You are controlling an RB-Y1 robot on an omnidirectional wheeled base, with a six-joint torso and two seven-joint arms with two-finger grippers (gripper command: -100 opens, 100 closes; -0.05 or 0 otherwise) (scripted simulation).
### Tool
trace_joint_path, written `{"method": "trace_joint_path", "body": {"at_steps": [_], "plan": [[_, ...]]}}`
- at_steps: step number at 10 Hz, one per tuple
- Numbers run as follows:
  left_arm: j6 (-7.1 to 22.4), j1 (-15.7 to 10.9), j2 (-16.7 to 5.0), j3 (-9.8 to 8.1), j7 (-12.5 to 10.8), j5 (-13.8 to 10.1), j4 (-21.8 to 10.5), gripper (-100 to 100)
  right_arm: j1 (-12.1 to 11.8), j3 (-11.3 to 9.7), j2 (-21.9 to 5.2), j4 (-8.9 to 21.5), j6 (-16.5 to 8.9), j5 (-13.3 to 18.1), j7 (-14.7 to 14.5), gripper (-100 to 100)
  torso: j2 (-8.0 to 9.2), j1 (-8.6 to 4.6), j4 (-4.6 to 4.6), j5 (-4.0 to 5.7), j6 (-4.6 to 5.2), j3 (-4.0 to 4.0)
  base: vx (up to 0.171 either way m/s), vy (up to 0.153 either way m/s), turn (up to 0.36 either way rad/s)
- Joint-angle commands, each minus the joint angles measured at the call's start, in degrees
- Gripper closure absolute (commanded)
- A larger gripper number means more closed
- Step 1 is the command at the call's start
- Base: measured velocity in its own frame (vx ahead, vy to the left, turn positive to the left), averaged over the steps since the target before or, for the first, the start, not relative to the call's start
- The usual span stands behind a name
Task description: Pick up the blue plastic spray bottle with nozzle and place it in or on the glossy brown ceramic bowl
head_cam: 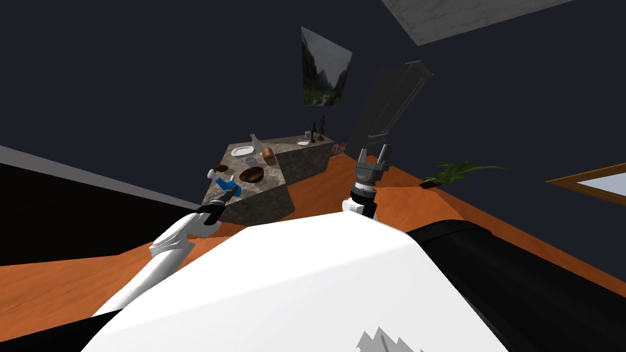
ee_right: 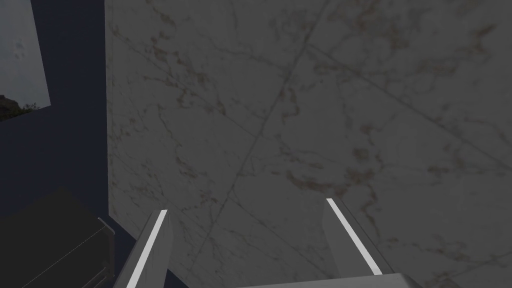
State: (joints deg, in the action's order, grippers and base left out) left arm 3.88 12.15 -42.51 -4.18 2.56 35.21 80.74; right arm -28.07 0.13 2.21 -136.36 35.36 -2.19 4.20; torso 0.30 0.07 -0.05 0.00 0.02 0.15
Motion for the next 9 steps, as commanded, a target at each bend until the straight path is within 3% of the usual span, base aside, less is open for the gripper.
{"method": "trace_joint_path", "body": {"at_steps": [1,3,5,6,8,9], "plan": [[-1.32,-2.86,-0.23,0.64,-2.86,2.86,-2.86,-100,0.00,0.00,0.00,0.00,0.00,0.00,0.00,0,0.00,0.00,0.00,0.00,0.00,0.00,-0.152,-0.031,-0.050],[-1.32,-6.31,-0.23,0.64,-3.65,3.83,-6.21,-100,-0.01,0.00,0.00,0.00,0.00,0.00,0.00,0,0.01,-0.02,-0.03,0.02,-0.04,0.04,-0.046,-0.008,0.008],[-1.32,-6.77,-0.23,0.64,-3.65,3.83,-9.00,-100,-0.02,0.01,0.00,0.00,0.00,0.00,0.00,0,-0.30,0.07,0.05,0.00,-0.04,-0.15,0.012,0.006,-0.003],[-3.11,-9.87,-0.48,2.70,-6.45,6.80,-11.75,-100,-0.02,0.01,0.00,0.00,0.00,0.00,0.00,0,-0.35,0.08,0.06,-0.01,-0.05,-0.18,-0.132,-0.023,-0.090],[-3.11,-13.18,-0.48,2.70,-8.48,9.23,-14.89,-100,0.00,0.00,0.00,0.00,0.00,0.00,0.00,0,0.15,-0.03,-0.04,0.00,0.00,0.10,-0.120,-0.016,-0.020],[-3.11,-15.00,-0.48,2.70,-8.48,9.23,-16.79,-100,-0.01,0.00,0.00,0.00,0.00,0.00,0.00,0,-0.04,0.02,-0.01,-0.01,0.00,0.00,-0.006,0.000,0.010]]}}
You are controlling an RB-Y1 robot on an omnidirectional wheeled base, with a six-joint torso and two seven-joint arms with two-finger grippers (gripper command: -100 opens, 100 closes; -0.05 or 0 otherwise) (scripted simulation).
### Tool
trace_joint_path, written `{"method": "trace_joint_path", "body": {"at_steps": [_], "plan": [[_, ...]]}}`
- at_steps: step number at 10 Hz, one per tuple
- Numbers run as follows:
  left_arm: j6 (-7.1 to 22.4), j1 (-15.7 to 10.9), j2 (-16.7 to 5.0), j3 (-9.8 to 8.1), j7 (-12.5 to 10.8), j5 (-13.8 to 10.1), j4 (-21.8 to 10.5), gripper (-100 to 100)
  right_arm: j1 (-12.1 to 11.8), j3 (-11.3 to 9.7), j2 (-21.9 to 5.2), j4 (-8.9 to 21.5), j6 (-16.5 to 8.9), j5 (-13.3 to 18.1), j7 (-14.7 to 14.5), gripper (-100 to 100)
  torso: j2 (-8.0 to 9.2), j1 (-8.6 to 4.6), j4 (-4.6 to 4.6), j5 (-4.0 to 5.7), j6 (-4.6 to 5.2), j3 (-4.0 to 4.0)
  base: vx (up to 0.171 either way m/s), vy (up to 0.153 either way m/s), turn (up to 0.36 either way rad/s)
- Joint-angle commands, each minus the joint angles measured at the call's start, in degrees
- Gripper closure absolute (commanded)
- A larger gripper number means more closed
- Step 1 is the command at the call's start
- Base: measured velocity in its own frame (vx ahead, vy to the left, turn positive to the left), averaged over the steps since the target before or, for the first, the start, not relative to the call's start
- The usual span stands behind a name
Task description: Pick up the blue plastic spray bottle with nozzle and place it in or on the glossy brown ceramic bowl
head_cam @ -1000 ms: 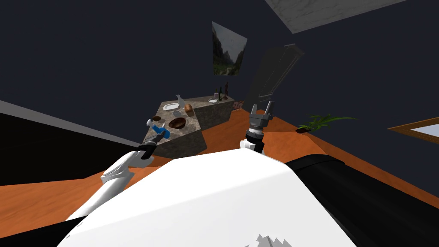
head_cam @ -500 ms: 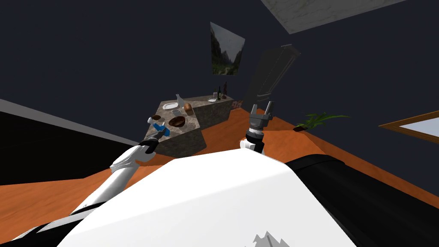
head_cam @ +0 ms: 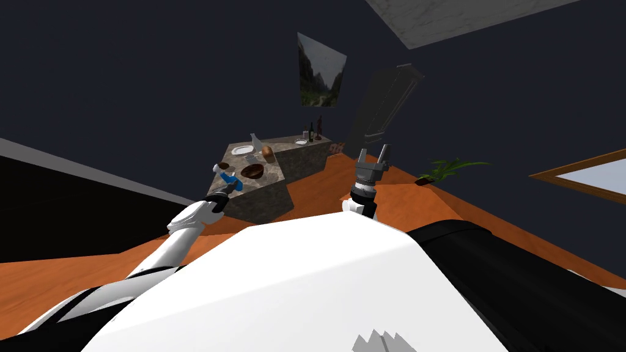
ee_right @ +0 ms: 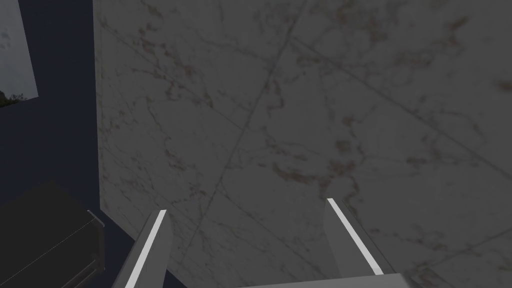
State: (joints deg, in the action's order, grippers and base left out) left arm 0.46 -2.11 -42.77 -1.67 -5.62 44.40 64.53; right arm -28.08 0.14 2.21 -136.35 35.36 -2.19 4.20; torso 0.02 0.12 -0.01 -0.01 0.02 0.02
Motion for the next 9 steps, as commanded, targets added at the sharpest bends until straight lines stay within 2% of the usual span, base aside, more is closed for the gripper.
{"method": "trace_joint_path", "body": {"at_steps": [1,2,4,6,7,8,9], "plan": [[0.31,-1.20,-0.21,0.19,-0.31,0.04,-2.64,-100,0.00,0.00,0.00,0.00,0.00,0.00,0.00,0,0.00,0.00,0.00,0.00,0.00,0.00,0.019,0.005,-0.005],[-1.47,-3.60,-0.47,2.25,-3.04,2.96,-4.37,-100,0.00,0.00,0.00,0.00,0.00,0.00,0.00,0,-0.12,0.03,0.04,-0.01,-0.02,-0.08,-0.079,-0.017,-0.070],[-1.47,-7.07,-0.47,2.25,-5.14,5.44,-7.96,-100,0.01,0.00,0.00,0.00,0.00,0.00,0.00,0,0.33,-0.08,-0.06,0.01,0.00,0.17,-0.126,-0.018,-0.032],[-1.47,-9.89,-0.47,2.25,-5.14,5.44,-11.61,-100,0.00,0.00,0.00,0.00,0.00,0.00,0.00,0,0.07,-0.02,-0.01,0.00,-0.01,0.04,-0.009,-0.003,0.005],[-1.47,-9.89,-0.47,2.25,-5.14,5.44,-12.47,-100,0.00,0.00,0.00,0.00,0.00,0.00,0.00,0,-0.08,0.00,0.03,-0.01,-0.02,-0.05,0.018,0.003,-0.002],[-3.26,-12.88,-0.73,4.09,-7.36,8.85,-15.38,-100,-0.01,0.00,0.00,0.00,0.00,0.00,0.00,0,-0.15,0.02,0.05,-0.02,-0.02,-0.10,-0.093,-0.012,-0.069],[-3.26,-14.55,-0.73,4.31,-8.87,10.13,-16.94,-100,0.01,0.00,0.00,0.00,0.00,0.00,0.00,0,0.10,-0.03,0.01,-0.03,0.07,0.03,-0.153,-0.033,-0.057]]}}
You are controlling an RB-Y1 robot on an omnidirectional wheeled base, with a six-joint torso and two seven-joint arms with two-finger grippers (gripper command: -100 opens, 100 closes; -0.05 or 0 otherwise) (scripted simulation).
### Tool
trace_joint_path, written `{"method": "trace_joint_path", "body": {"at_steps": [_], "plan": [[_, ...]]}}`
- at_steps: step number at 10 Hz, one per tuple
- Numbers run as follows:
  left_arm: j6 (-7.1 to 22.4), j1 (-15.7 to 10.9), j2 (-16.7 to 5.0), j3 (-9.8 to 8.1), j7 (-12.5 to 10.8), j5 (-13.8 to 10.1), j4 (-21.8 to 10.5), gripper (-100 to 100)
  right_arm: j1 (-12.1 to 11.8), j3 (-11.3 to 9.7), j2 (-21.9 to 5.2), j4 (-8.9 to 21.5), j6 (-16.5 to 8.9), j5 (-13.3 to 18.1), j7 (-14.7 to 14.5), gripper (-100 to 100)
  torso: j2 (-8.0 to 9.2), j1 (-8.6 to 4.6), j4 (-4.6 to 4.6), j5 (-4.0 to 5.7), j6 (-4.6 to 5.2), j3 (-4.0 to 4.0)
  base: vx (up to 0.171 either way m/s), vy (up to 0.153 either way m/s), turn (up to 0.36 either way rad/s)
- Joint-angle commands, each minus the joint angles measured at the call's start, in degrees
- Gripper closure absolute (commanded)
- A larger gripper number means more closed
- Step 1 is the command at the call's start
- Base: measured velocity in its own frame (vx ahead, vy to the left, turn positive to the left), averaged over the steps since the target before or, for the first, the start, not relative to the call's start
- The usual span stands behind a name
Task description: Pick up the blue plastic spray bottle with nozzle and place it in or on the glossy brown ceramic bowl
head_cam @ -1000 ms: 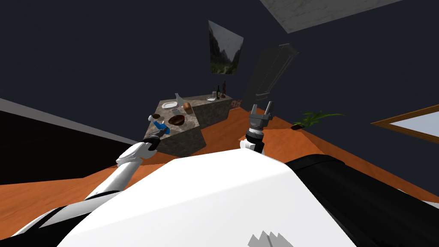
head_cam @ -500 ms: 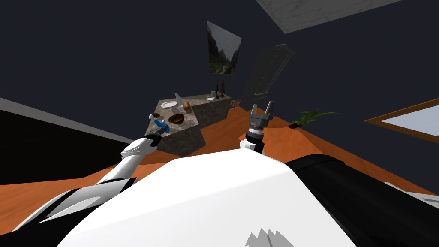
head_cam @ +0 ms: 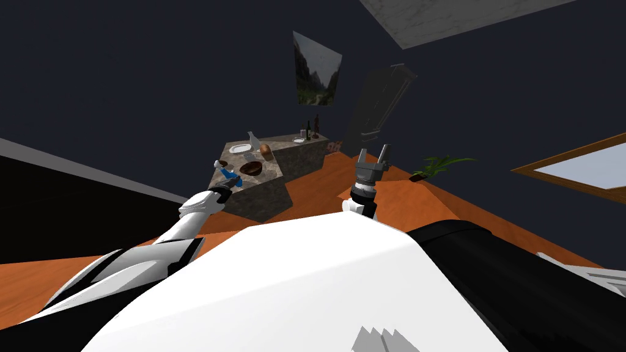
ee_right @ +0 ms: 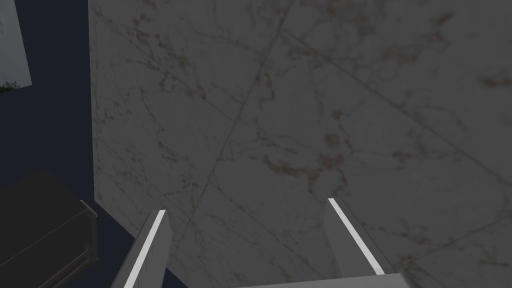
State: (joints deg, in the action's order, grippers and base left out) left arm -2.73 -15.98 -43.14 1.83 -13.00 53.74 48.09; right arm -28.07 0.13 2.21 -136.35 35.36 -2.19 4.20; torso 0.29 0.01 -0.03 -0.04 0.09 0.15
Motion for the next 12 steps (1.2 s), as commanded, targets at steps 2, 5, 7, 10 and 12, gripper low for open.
{"method": "trace_joint_path", "body": {"at_steps": [2,5,7,10,12], "plan": [[-0.06,-4.70,-0.37,0.80,-2.59,1.51,-4.78,-100,-0.01,0.00,0.00,0.00,0.00,0.00,0.00,0,-0.11,0.03,0.01,0.01,-0.02,-0.05,-0.057,-0.013,0.002],[-1.84,-8.87,-0.62,2.86,-7.39,5.47,-9.26,-100,0.00,0.00,0.00,0.00,0.00,0.00,0.00,0,-0.18,0.04,0.05,-0.01,0.01,-0.11,-0.084,-0.017,-0.043],[-1.84,-11.97,-0.62,2.86,-7.42,6.91,-12.08,-100,-0.01,0.00,0.00,0.00,0.00,0.00,0.00,0,-0.13,0.05,0.01,0.00,-0.03,-0.06,-0.049,-0.010,0.002],[-1.84,-13.39,-0.62,1.49,-6.91,6.91,-15.69,-100,-0.02,0.01,-0.01,-0.01,0.00,0.00,0.00,0,-0.53,0.15,0.12,-0.04,-0.04,-0.30,0.013,0.005,-0.002],[-3.63,-16.07,-0.88,4.92,-10.11,9.84,-18.27,-100,-0.02,0.01,-0.01,-0.01,0.00,0.00,0.00,0,-0.50,0.15,0.11,-0.03,-0.03,-0.28,-0.061,-0.011,-0.045]]}}
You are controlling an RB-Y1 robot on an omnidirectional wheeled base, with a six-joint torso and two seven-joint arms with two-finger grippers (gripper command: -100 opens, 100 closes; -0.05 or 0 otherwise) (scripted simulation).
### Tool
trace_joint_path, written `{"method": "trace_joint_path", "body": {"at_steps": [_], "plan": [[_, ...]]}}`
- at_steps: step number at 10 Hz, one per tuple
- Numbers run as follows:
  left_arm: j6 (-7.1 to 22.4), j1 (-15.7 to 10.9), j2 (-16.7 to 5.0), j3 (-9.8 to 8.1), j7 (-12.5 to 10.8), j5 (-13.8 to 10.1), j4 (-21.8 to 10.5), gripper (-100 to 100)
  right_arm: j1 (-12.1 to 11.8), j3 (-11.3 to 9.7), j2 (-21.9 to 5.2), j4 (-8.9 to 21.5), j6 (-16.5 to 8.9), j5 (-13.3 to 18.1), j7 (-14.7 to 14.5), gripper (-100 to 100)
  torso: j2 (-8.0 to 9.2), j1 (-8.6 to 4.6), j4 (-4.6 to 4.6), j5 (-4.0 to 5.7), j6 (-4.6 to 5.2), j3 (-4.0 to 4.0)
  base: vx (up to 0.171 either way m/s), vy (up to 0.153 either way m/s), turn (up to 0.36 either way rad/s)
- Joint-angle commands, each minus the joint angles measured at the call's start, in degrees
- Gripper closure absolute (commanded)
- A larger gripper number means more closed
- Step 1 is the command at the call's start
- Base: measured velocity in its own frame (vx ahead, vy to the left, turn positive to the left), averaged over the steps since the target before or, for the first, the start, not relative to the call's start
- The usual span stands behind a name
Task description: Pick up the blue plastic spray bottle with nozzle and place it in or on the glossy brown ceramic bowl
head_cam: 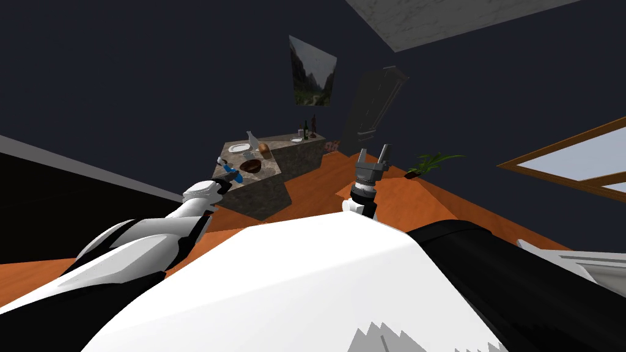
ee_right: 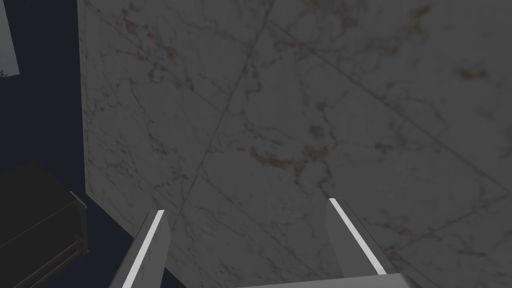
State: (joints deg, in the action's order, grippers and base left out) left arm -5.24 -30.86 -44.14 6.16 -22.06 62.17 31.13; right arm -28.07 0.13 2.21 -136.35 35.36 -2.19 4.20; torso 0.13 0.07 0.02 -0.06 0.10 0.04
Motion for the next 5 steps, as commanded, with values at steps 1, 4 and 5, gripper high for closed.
{"method": "trace_joint_path", "body": {"at_steps": [1,4,5], "plan": [[-1.12,-2.86,0.12,0.59,-2.86,2.86,-2.86,-100,0.00,0.00,0.00,0.00,0.00,0.00,0.00,0,0.00,0.00,0.00,0.00,0.00,0.00,-0.157,-0.026,-0.061],[-1.12,-7.20,0.12,0.59,-3.19,3.88,-8.57,-100,-0.01,0.00,0.00,0.00,0.00,0.00,0.00,0,-0.15,0.02,0.00,0.01,-0.05,-0.06,-0.032,-0.011,0.008],[-1.44,-7.04,0.45,-0.49,-1.63,3.76,-8.52,-100,-0.02,0.00,0.00,0.00,0.00,0.00,0.00,0,-0.29,0.07,0.04,-0.01,-0.05,-0.14,0.005,0.001,0.000]]}}
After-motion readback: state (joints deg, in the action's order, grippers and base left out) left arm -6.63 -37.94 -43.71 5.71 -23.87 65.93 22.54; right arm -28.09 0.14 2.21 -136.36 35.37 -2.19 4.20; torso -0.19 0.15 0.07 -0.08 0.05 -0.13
